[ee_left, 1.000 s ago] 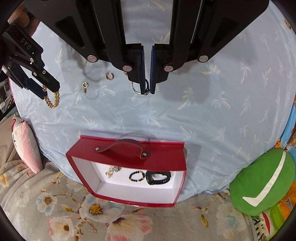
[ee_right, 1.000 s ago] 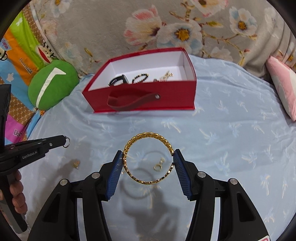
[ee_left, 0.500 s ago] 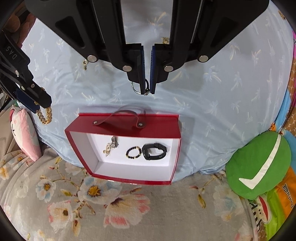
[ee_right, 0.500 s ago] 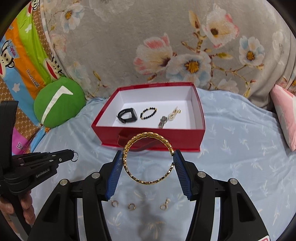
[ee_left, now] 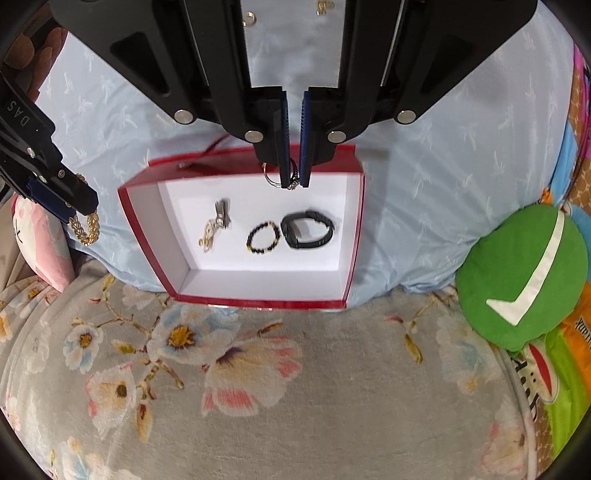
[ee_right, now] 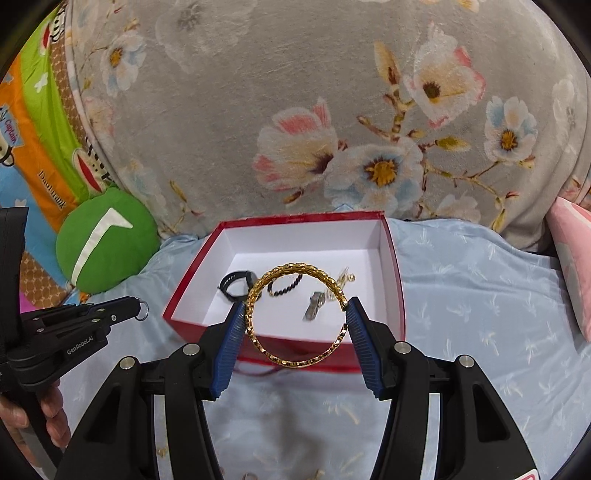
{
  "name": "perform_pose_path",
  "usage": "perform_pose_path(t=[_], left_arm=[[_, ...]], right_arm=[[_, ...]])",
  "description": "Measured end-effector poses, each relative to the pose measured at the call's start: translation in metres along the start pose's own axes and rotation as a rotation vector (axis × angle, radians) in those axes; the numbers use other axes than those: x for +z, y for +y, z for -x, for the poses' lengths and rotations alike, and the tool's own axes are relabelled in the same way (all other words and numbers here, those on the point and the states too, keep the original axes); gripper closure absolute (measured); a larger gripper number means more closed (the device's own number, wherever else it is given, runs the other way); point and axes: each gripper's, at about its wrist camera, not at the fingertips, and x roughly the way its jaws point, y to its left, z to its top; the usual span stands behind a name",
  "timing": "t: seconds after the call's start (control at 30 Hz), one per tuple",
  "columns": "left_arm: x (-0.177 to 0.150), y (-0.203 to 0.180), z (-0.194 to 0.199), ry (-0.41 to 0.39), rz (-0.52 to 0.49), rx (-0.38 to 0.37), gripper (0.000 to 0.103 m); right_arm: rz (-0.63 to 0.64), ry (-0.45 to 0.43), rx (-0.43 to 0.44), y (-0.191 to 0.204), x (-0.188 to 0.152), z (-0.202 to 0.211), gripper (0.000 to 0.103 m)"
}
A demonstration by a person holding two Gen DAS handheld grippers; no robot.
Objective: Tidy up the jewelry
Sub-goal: 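Lift the silver ring and gold bangle and carry both over the red box, then open both tools to drop the ring and bangle into the box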
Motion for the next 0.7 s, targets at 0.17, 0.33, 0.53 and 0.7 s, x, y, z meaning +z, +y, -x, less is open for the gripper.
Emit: perform_pose_path(t=[0.17,0.33,0.53,0.7], left_arm=[[0.029,-0.004,-0.025,-0.021,-0.003,0.01,0.099],[0.049,-0.008,-0.052,-0.018,-0.009,0.017,0.099],[0.063,-0.012,-0.082,-0.004,-0.013,0.027,0.099],[0.066,-0.01,-0.107,0.029,-0.009,0.039,0.099]], right_arm=[[-0.012,0.007,-0.008,-0.011,0.022,-0.031,0.049],[-0.019,0.007,-0.019,-0.018,0.038,-0.06,0.049],[-0.011,0.032,-0.031,-0.02,0.042,-0.094,0.049],[-0.024,0.058,-0.041,-0.026,0.038,-0.117,0.049]])
